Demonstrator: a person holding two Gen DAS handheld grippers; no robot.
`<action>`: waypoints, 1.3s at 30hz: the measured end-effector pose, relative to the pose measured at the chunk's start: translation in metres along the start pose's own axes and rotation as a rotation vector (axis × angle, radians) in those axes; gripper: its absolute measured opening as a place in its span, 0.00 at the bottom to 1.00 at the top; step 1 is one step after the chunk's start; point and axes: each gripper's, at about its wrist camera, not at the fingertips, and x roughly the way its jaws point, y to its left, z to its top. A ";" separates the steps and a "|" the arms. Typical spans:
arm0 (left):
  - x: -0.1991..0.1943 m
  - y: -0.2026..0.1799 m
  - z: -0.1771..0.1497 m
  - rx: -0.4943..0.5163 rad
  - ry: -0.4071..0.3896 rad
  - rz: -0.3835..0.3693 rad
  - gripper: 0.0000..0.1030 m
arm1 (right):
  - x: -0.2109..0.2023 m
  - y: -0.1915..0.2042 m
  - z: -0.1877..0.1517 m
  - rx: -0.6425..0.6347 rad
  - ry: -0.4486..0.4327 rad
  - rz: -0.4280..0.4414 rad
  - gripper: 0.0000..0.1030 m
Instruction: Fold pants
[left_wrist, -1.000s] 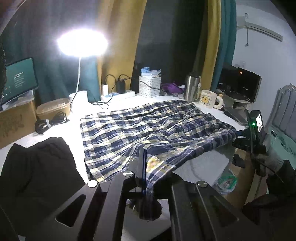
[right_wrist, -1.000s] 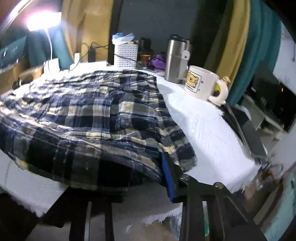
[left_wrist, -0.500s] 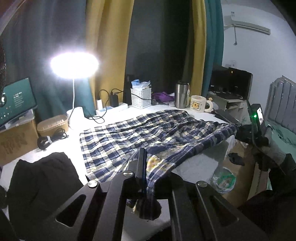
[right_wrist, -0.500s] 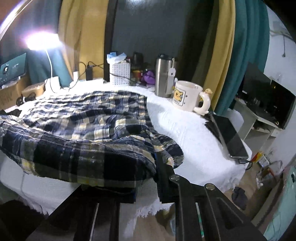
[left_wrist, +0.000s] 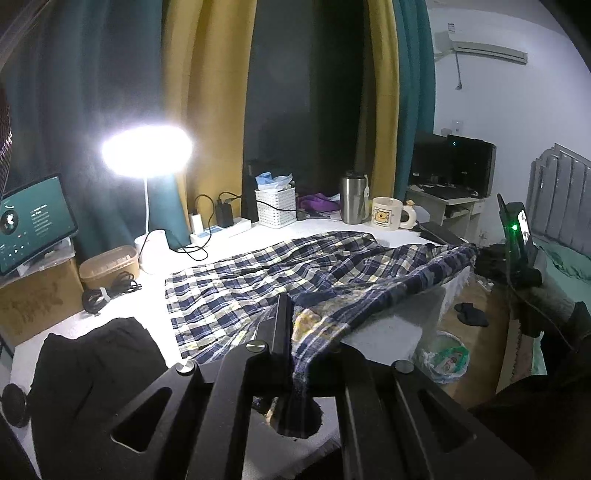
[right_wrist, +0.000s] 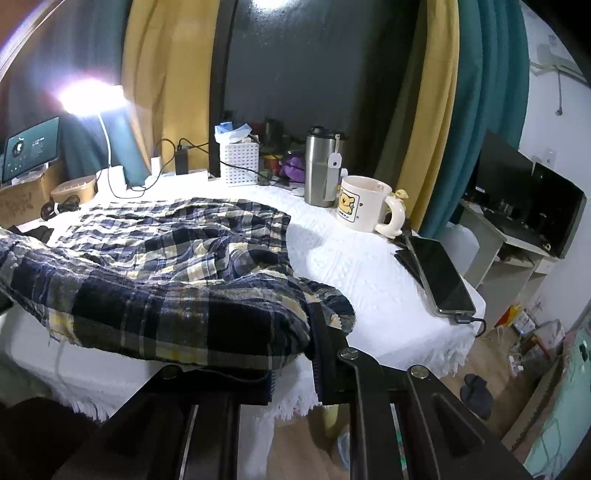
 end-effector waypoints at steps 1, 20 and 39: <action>-0.001 -0.001 0.000 0.004 0.003 -0.002 0.02 | -0.002 -0.001 -0.001 0.003 0.000 -0.001 0.15; -0.027 -0.014 0.005 0.077 -0.006 0.005 0.02 | -0.032 -0.002 0.000 0.020 -0.041 -0.002 0.15; -0.026 0.000 0.040 0.102 -0.096 0.055 0.02 | -0.042 0.000 0.048 -0.010 -0.127 -0.025 0.15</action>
